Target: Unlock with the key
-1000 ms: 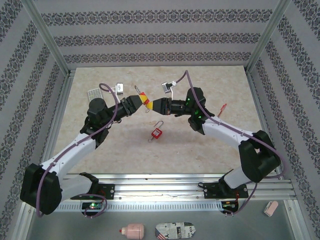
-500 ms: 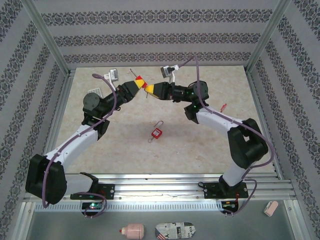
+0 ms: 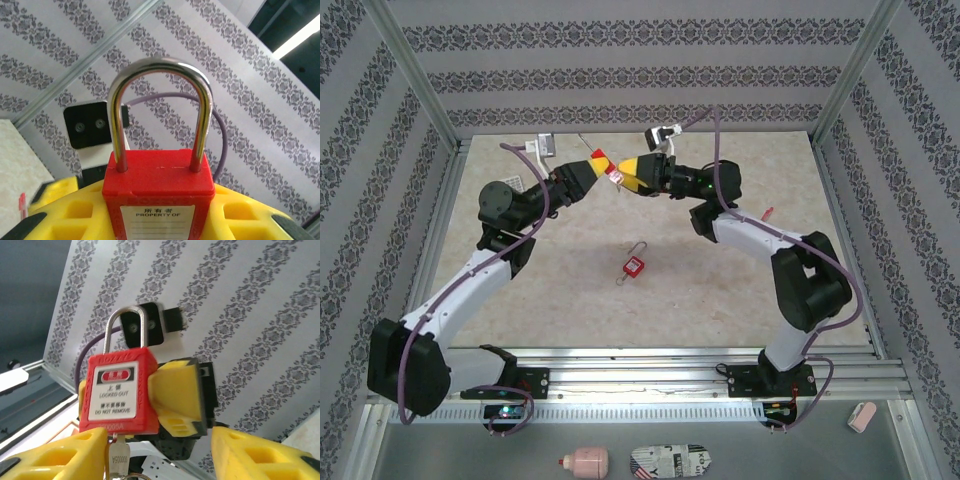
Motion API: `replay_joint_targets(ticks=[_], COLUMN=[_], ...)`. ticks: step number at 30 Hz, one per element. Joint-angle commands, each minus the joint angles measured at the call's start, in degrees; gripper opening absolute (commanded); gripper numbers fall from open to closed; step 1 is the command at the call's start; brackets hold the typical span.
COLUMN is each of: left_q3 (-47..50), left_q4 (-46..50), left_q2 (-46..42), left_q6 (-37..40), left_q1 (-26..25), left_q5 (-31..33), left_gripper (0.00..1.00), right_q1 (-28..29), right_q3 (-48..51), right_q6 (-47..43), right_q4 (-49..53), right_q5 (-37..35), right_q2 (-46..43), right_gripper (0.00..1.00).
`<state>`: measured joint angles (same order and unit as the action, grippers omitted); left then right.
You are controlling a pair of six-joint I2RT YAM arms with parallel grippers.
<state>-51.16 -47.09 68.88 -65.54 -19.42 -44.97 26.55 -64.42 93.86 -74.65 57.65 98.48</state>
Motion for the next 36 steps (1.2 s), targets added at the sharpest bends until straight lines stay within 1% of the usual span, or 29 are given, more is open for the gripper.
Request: replay_joint_targets(ticks=[1,2,3,4,5,6,7,9,10,11,12,13,14,15,17,18,19,21,26,28,32,36], left_q3=[-3.56,-3.99,-4.42,-5.04,-6.04,-7.42,-9.24,-13.35,-16.31,-18.86,-20.63,-22.31,-23.70,-24.49,-24.98,-24.96,-25.08,-25.49,-24.99,-24.55,-23.02,-22.68], left_q4=[-0.94,3.13,7.17,12.20,17.75,24.28,32.52,49.16,59.08,68.02,74.30,80.04,84.80,87.78,90.86,91.19,91.82,92.61,90.72,90.36,89.09,88.82], left_q2=[-7.14,-7.86,-8.59,-9.37,-10.24,-10.71,-11.32,-11.95,-11.65,-10.95,-10.15,-9.28,-8.21,-7.37,-5.80,-5.22,-4.47,-2.91,-2.42,-2.32,-2.66,-2.29], left_q6=[5.40,7.57,9.82,12.82,16.08,19.63,24.53,33.92,39.49,44.16,47.90,51.32,53.71,54.85,56.91,57.75,58.72,60.23,61.67,62.02,62.03,61.65], left_q1=[-2.17,-1.96,-1.86,-1.86,-1.85,-1.81,-1.85,-1.85,-1.86,-1.85,-2.08,-2.77,-3.67,-4.29,-5.78,-6.96,-8.52,-10.78,-13.99,-15.42,-16.59,-16.98], left_q5=[-9.52,-9.88,-10.02,-9.72,-9.48,-9.24,-7.97,-3.52,0.70,4.96,8.56,13.38,18.86,22.76,29.02,31.59,34.76,38.16,39.39,40.17,40.20,40.46], left_gripper=[0.00,0.00,0.00,0.00,0.00,0.00,0.00,0.00,0.00,0.00,0.00,0.00,0.00,0.00,0.00,0.00,0.00,0.00,0.00,0.00,0.00,0.00], right_q1=[-5.15,-5.61,-6.05,-6.53,-7.04,-7.46,-7.93,-9.16,-9.63,-9.68,-9.40,-8.52,-7.27,-6.37,-4.37,-3.53,-2.36,-0.13,3.77,5.09,7.49,8.00], right_q3=[4.24,5.56,6.50,7.45,8.25,8.73,9.08,9.69,9.47,8.54,6.63,3.20,-0.73,-3.18,-7.43,-8.62,-9.29,-10.62,-14.36,-14.50,-14.46,-13.63], right_q6=[-1.15,-1.91,-2.53,-3.20,-3.76,-4.46,-5.92,-10.38,-15.16,-21.99,-29.23,-40.23,-49.14,-54.02,-60.12,-61.55,-62.74,-64.33,-66.11,-65.62,-64.76,-63.05], right_q4=[8.56,9.38,9.84,10.06,10.65,11.38,13.30,20.23,26.92,37.01,47.87,62.18,73.77,79.87,88.38,90.82,91.80,92.74,94.75,93.95,92.36,89.95], right_q5=[-5.47,-5.34,-5.32,-5.13,-4.92,-4.60,-4.17,-4.13,-4.08,-4.43,-5.30,-7.65,-10.82,-12.21,-14.25,-15.83,-17.09,-18.76,-19.94,-19.87,-20.08,-19.73], right_q2=[-0.80,-1.90,-2.80,-3.92,-5.16,-6.29,-7.72,-11.71,-14.33,-17.52,-20.20,-22.72,-24.36,-24.96,-24.35,-23.85,-23.40,-22.37,-17.38,-16.20,-14.58,-14.89], right_gripper=[0.60,0.63,0.71,0.83,0.91,0.92,0.89,0.88,0.88,0.88,0.88,0.87,0.87,0.86,0.81,0.77,0.72,0.69,0.55,0.53,0.51,0.49])
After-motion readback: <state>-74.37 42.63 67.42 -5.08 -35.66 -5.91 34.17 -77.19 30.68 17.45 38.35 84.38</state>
